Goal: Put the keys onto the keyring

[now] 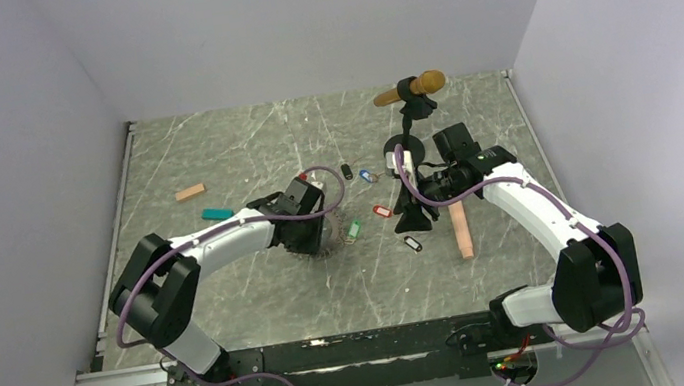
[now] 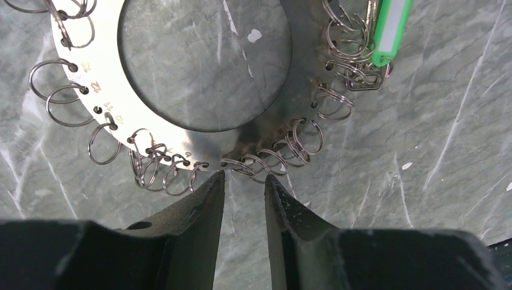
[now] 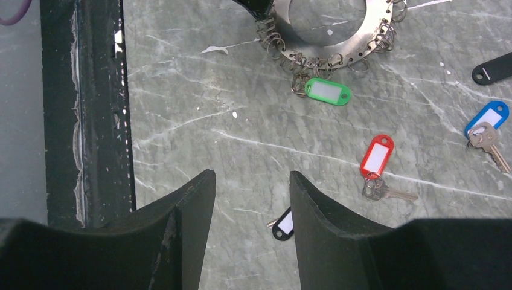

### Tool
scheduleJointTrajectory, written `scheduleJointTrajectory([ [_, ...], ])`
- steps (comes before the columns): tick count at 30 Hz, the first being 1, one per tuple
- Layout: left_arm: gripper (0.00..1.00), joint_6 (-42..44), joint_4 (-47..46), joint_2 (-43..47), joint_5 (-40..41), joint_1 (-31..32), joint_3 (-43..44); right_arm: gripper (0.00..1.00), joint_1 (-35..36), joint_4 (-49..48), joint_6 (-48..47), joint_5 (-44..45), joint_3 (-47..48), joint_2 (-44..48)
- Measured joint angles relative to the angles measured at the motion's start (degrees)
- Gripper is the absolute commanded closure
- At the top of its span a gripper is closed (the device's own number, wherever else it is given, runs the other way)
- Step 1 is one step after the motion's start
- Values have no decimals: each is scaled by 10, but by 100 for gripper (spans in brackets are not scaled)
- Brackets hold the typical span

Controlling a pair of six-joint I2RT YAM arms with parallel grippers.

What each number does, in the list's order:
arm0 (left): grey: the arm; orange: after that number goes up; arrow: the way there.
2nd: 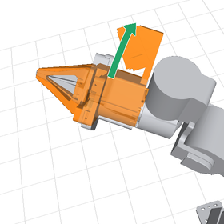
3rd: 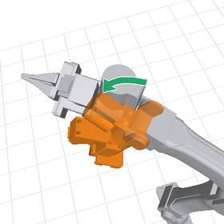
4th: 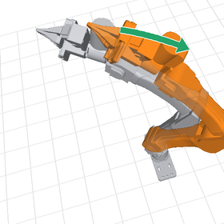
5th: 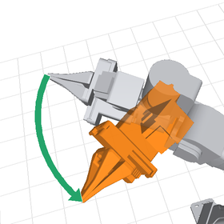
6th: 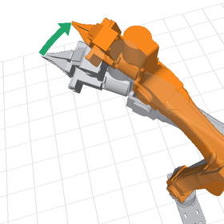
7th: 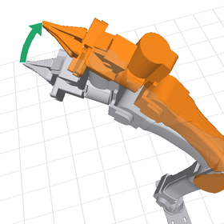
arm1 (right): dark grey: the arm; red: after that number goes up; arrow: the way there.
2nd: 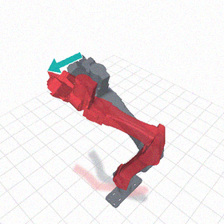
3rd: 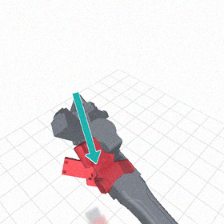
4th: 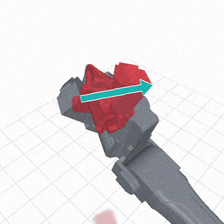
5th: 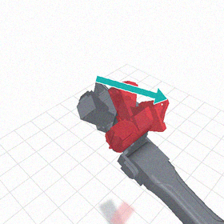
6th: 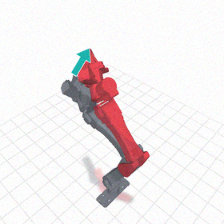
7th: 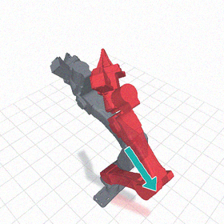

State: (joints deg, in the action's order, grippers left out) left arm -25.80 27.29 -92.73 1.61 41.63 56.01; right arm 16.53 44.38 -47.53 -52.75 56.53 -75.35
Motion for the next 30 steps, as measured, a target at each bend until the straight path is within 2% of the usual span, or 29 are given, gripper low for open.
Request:
scheduleJointTrajectory([
  [11, 60, -31, 7, -15, 11, 0, 25, 47, 0, 0, 0, 0, 0, 0],
  [15, 68, -75, 26, -28, 49, 2, 41, 47, 0, 0, 0, 0, 0, 0],
  [21, 69, -158, 86, -44, 128, 13, 81, 47, 0, 0, 0, 0, 0, 0],
  [30, 70, -246, 116, -51, 141, 29, 89, 47, 0, 0, 0, 0, 0, 0],
])
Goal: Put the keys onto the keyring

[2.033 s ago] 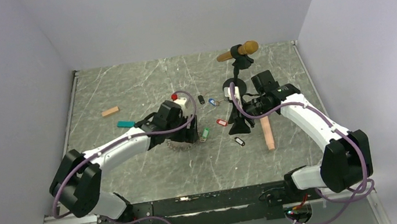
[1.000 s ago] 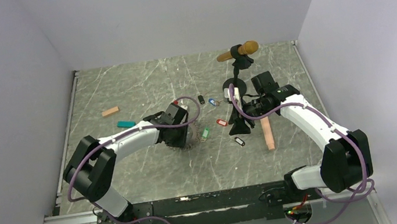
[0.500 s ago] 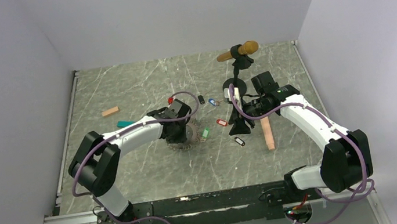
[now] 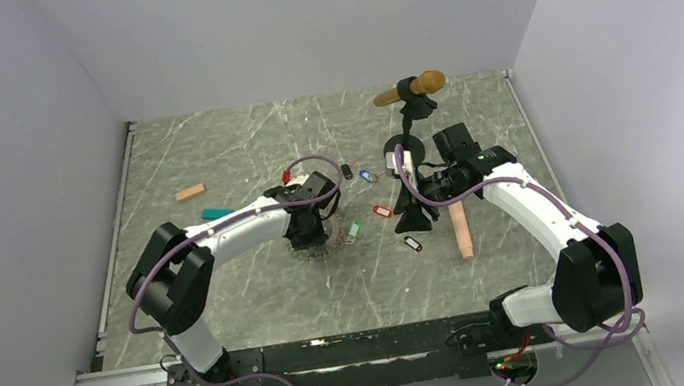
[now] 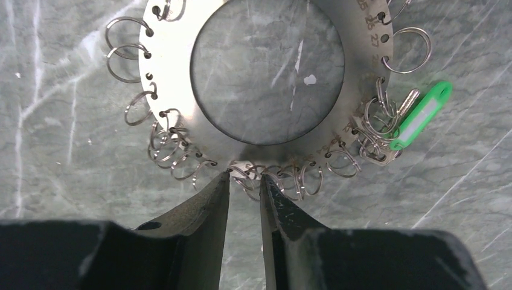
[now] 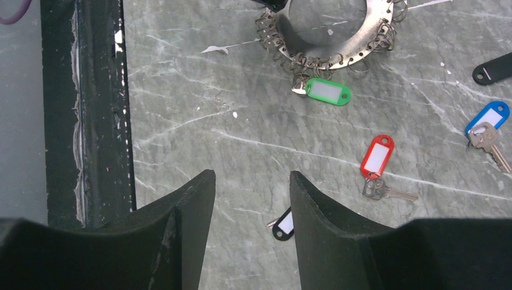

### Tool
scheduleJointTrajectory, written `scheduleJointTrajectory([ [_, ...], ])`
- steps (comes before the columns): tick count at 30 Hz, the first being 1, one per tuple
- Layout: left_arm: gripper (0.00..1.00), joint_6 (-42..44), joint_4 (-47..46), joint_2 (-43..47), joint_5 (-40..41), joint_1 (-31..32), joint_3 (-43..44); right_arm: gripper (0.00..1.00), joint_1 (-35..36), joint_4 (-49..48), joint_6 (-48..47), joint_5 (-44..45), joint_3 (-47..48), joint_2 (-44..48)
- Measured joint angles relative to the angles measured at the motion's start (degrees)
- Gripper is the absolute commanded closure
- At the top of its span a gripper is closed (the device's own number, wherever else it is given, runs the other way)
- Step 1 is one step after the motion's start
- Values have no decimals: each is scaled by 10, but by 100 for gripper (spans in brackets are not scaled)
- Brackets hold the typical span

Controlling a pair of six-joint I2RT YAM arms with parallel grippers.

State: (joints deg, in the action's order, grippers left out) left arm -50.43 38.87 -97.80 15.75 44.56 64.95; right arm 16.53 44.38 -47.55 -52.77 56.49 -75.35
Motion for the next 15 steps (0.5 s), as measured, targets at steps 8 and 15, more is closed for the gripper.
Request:
scheduleJointTrajectory([
  [8, 71, -39, 13, -34, 1, 7, 21, 47, 0, 0, 0, 0, 0, 0],
  [15, 72, -51, 22, -49, 1, 7, 24, 47, 0, 0, 0, 0, 0, 0],
])
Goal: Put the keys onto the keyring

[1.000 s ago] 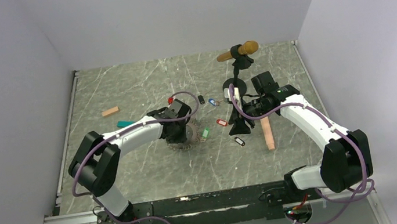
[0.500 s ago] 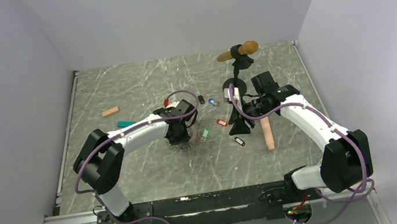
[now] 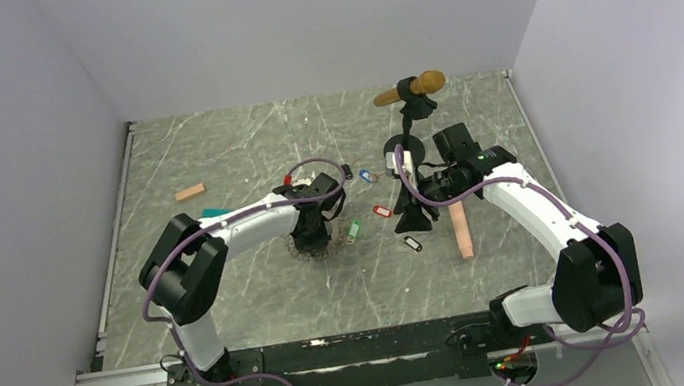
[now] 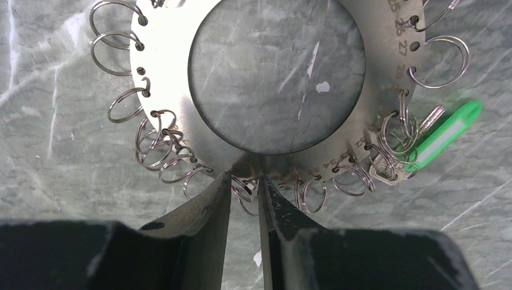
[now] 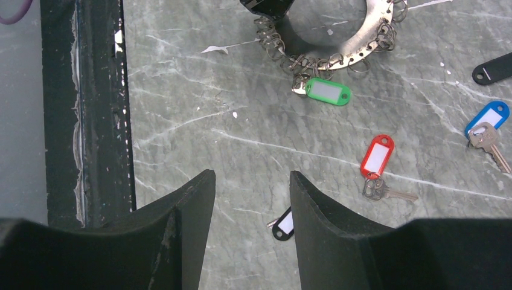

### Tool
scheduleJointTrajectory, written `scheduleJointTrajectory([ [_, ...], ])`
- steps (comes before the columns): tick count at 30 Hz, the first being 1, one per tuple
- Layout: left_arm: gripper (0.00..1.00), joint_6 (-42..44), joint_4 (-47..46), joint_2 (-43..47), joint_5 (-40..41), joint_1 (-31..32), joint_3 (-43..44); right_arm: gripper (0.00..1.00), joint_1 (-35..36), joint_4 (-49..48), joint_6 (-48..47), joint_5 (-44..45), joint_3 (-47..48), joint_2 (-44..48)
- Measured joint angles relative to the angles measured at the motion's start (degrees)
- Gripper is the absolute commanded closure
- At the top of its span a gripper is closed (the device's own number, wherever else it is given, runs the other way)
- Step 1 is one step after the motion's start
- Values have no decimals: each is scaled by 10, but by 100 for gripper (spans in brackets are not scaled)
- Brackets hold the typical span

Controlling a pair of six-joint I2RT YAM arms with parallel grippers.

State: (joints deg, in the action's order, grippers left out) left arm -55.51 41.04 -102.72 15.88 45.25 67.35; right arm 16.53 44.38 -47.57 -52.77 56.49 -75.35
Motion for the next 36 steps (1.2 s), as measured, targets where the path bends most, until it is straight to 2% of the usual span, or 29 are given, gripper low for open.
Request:
scheduleJointTrajectory([
  [36, 79, -13, 19, 13, 5, 11, -8, 46, 0, 0, 0, 0, 0, 4],
])
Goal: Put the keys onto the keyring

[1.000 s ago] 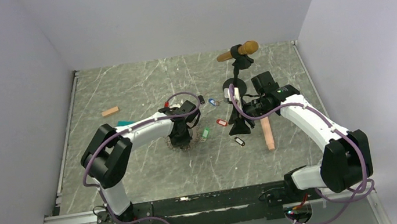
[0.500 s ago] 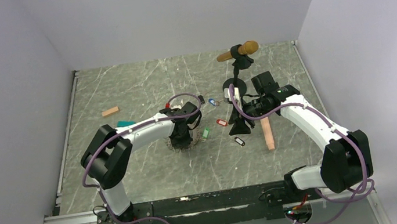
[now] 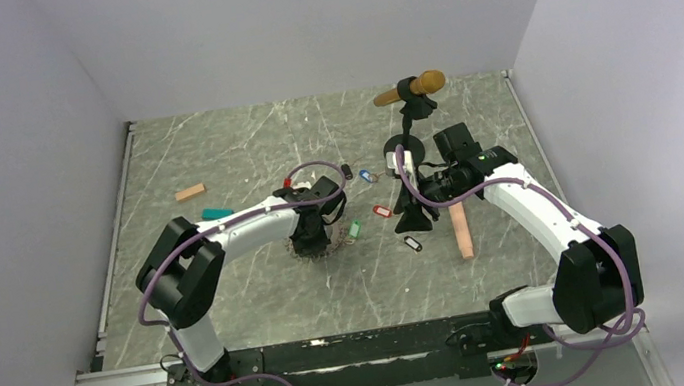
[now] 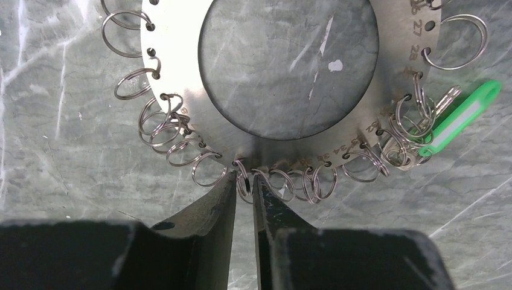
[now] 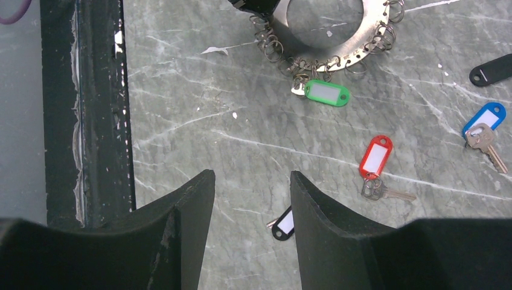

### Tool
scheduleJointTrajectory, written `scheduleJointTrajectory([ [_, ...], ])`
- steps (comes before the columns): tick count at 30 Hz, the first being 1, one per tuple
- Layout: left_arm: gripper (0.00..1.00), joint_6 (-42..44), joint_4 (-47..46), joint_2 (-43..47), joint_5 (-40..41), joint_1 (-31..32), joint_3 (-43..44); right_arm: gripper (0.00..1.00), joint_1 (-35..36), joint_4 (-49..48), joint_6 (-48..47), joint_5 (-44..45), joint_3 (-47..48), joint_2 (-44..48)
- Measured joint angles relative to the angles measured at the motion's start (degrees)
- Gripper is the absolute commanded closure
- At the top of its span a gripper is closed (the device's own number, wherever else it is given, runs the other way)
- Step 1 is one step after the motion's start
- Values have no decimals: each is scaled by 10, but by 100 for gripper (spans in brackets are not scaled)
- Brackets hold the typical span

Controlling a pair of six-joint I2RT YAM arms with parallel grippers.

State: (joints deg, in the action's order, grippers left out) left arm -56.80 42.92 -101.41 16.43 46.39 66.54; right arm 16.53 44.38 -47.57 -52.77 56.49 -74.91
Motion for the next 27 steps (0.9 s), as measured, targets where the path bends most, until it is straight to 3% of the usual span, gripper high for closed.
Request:
scheduleJointTrajectory([
  [16, 87, 6, -2, 4, 2, 0, -7, 46, 0, 0, 0, 0, 0, 0],
  [27, 100, 56, -24, 27, 19, 0, -32, 46, 0, 0, 0, 0, 0, 0],
])
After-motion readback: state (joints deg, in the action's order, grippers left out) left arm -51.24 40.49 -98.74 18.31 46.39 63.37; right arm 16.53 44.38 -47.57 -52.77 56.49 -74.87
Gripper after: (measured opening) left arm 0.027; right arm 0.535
